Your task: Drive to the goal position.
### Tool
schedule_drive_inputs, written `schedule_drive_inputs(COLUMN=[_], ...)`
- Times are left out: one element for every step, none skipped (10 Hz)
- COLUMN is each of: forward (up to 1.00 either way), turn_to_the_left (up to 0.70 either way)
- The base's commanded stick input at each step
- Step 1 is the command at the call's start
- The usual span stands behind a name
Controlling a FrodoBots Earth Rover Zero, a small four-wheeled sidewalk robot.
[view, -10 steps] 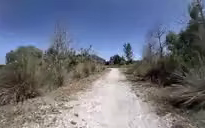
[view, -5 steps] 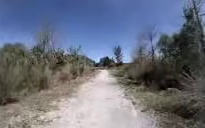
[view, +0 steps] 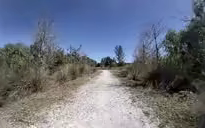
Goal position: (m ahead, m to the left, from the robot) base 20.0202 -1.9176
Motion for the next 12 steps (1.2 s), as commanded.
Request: schedule_drive_inputs(forward=[0.70,0.70,0.70,0.70,0.70,0.70,0.70,0.70,0.70,0.70,0.70,0.70], turn_to_the_left=[0.00,0.00,0.00,0.00,0.00,0.00,0.00,-0.06,-0.35,-0.33,-0.18,-0.04])
